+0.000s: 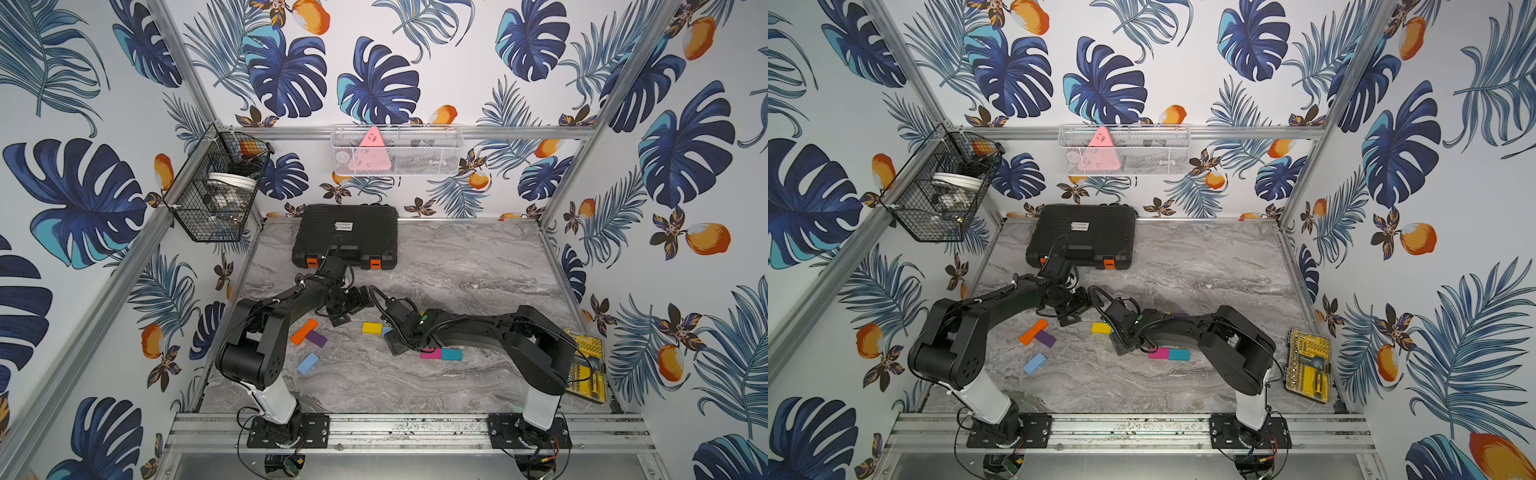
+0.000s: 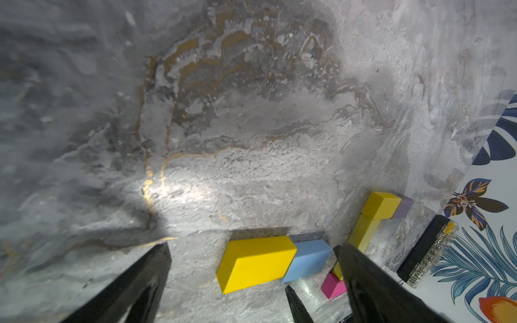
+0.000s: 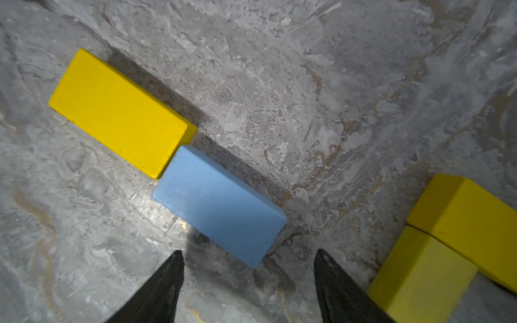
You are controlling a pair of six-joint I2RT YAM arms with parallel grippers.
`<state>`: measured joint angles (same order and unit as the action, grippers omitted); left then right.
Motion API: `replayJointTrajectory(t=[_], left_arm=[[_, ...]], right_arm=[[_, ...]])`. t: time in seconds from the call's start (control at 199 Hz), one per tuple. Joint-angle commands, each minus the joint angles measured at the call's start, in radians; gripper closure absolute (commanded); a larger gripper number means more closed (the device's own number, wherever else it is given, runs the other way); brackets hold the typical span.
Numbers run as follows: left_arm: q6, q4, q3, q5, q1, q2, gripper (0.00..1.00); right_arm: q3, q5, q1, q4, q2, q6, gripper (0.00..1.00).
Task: Assemble the letter c with building blocks
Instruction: Assemble the building block at the center of the board.
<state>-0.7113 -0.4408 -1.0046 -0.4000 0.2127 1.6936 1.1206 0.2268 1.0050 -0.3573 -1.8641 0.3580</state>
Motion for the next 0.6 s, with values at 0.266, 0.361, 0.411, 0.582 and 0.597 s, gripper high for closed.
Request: replayJointTrajectory(t=[0.266, 0.361, 0.411, 0.582, 0.597], left_arm=[[-0.007, 0.022, 0.018, -0.026, -0.004, -0.008, 0.01], [-0.01, 0.026, 0.021, -0.028, -0.003, -0.008, 0.01], [-0.01, 0.025, 0.021, -0.027, -0.004, -0.008, 0.01], [-0.011, 0.028, 0.023, -0.026, -0.003, -0.008, 0.01], [-0.011, 0.028, 0.023, -0.026, -0.003, -0.008, 0.01]], right_arm=[[0.009, 0.036, 0.0, -0.035, -0.027, -0.01, 0.25], [0.01, 0.041, -0.002, -0.039, -0.027, -0.011, 0.25], [0.009, 0.043, -0.003, -0.039, -0.028, -0.011, 0.25], [0.045, 0.047, -0.009, -0.045, -0.034, -0.013, 0.25], [0.045, 0.047, -0.009, -0.045, -0.035, -0.013, 0.25]])
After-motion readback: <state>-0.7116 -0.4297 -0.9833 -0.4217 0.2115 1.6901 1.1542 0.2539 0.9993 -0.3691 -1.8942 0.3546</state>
